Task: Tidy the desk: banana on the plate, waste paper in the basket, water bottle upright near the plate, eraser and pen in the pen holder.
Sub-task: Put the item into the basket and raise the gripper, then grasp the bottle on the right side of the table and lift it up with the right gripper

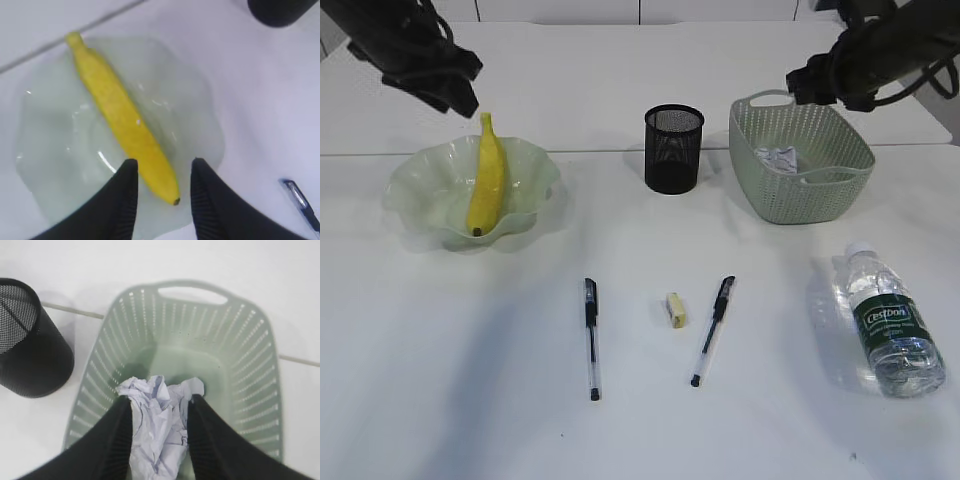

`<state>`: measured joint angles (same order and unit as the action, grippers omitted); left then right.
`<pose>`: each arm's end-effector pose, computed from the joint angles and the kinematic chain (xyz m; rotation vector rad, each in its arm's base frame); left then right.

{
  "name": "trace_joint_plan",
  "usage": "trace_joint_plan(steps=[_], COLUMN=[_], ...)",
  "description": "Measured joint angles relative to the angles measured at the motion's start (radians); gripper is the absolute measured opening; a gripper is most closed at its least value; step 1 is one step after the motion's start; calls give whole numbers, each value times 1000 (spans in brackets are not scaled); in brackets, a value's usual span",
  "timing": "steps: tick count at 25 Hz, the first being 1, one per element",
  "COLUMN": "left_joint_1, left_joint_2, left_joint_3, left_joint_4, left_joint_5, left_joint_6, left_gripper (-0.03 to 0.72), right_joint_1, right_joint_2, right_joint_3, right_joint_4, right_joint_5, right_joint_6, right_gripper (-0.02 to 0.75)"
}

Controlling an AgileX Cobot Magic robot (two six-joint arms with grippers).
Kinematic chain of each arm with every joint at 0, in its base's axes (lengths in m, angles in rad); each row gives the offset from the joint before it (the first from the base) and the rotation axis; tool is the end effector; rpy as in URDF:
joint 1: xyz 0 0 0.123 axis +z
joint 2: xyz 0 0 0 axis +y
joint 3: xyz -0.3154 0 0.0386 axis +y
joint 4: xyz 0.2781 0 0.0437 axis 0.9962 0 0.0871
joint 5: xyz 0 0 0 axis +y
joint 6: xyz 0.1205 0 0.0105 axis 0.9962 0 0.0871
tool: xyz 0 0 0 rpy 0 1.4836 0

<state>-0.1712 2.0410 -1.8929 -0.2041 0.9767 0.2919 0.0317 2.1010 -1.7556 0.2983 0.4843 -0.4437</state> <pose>0.5093 -0.1087 0.2868 0.5082 2.5408 -0.2172 0.5582 0.0343 0.2431 -0.3098 2.2669 0.0815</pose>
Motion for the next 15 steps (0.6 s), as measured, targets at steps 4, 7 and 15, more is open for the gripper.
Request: trace_joint_plan(steps=[4,7,15], left_joint_1=[0,0,0], left_joint_2=[-89,-153,-361], left_joint_3=[0,0,0], left_joint_4=[20,39,92], left_joint_5=[-22,-22,-22], left_joint_6=[0,-2,-15], left_gripper=[244,244,244], right_joint_1=[0,0,0], right_joint_2=[-55,-77,-85], right_joint_3=[0,0,-2], right_joint_4=[-6,-6,-10], right_joint_5=[86,150,380], right_joint_6=[0,0,0], right_gripper=[294,295,295])
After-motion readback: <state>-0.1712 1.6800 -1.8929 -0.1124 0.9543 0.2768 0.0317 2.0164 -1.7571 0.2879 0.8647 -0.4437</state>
